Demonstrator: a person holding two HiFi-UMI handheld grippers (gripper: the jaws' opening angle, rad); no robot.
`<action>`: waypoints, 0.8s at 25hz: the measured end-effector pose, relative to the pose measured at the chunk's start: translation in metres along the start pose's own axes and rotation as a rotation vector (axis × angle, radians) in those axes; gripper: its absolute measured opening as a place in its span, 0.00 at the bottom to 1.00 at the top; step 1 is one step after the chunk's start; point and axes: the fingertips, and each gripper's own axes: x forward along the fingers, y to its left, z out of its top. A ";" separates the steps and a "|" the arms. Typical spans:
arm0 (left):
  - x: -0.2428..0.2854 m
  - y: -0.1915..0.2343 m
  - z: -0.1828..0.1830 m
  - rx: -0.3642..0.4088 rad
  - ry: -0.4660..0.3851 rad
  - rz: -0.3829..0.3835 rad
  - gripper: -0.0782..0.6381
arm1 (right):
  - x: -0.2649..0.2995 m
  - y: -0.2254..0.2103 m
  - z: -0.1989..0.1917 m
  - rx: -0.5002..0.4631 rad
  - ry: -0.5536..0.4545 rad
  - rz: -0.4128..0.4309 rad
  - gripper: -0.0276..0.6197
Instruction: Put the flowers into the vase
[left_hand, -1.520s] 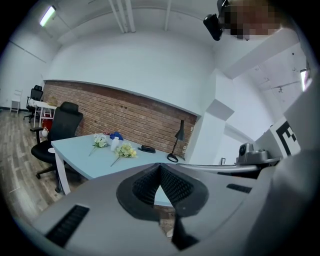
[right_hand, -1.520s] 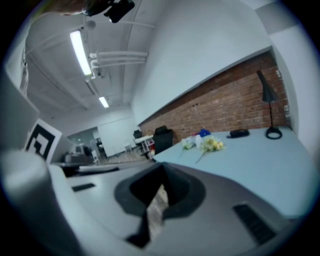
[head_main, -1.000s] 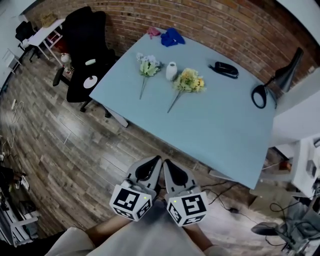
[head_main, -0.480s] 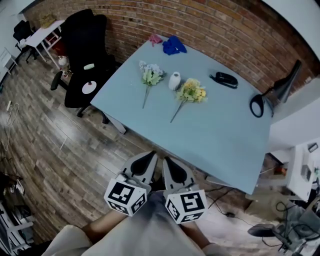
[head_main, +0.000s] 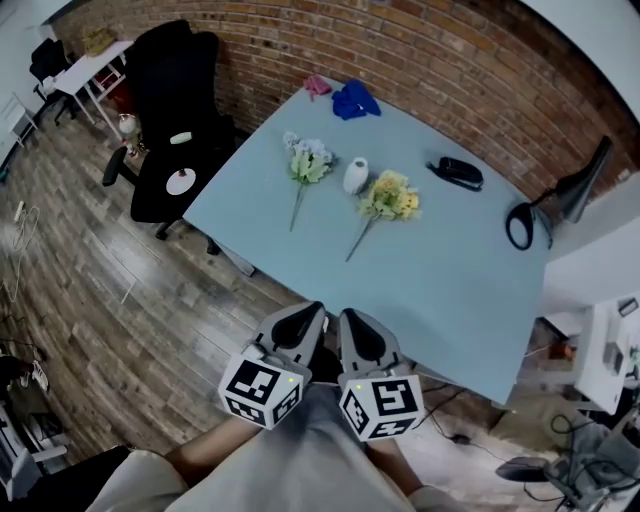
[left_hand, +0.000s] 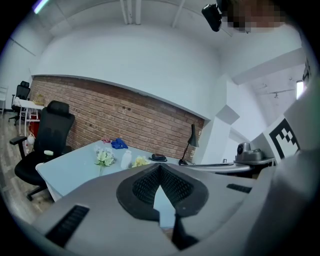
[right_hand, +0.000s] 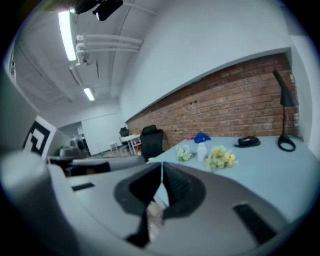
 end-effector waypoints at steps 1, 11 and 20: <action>0.006 0.004 -0.001 0.000 0.008 -0.002 0.14 | 0.005 -0.003 0.000 0.006 0.003 -0.001 0.08; 0.065 0.048 0.003 -0.012 0.086 0.000 0.14 | 0.069 -0.039 0.005 0.071 0.059 -0.006 0.08; 0.125 0.077 0.009 0.011 0.162 -0.032 0.14 | 0.120 -0.081 0.013 0.139 0.078 -0.036 0.08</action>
